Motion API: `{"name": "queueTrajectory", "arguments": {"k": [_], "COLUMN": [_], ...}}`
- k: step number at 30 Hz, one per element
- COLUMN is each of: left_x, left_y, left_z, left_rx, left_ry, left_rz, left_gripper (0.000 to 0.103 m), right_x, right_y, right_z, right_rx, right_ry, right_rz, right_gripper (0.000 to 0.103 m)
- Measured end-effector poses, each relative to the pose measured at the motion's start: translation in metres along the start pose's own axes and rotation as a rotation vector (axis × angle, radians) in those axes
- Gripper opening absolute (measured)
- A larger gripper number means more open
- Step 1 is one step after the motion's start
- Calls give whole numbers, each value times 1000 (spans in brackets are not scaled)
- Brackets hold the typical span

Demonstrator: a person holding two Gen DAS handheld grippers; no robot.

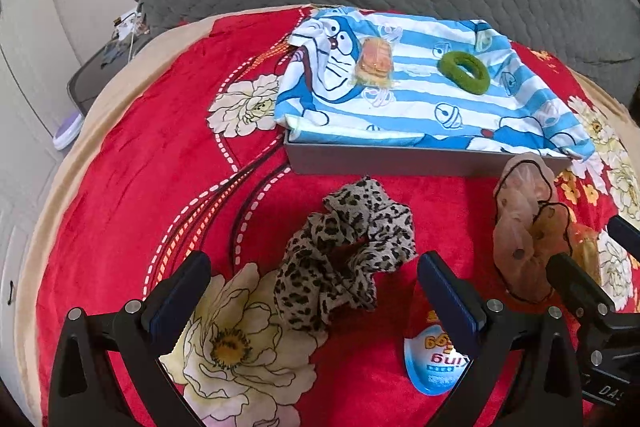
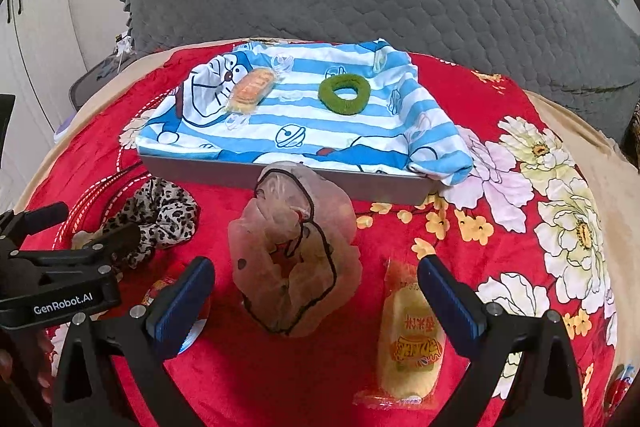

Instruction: Organize objects

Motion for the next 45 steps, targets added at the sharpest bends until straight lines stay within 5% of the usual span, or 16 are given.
{"name": "queueTrajectory", "arguments": {"k": [45], "left_x": [-7], "left_y": [56], "left_z": [15], "left_rx": [6], "left_ry": [9], "left_rz": [-47], "left_gripper": [103], "right_x": [-1], "right_y": [56], "right_z": [0], "right_rx": [31], "right_ry": [-23], "right_rz": [-82], "right_gripper": [102]}}
Point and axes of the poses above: each gripper's, at about its wrist camera, not at the fingertips, and y roughly the way its jaws point, z to its right, x to its underside, the point moved 8 cm from there along y, roughly the way its jaws point, and after that the axes turned 12 degrees about -y, right-handed, at the moved point
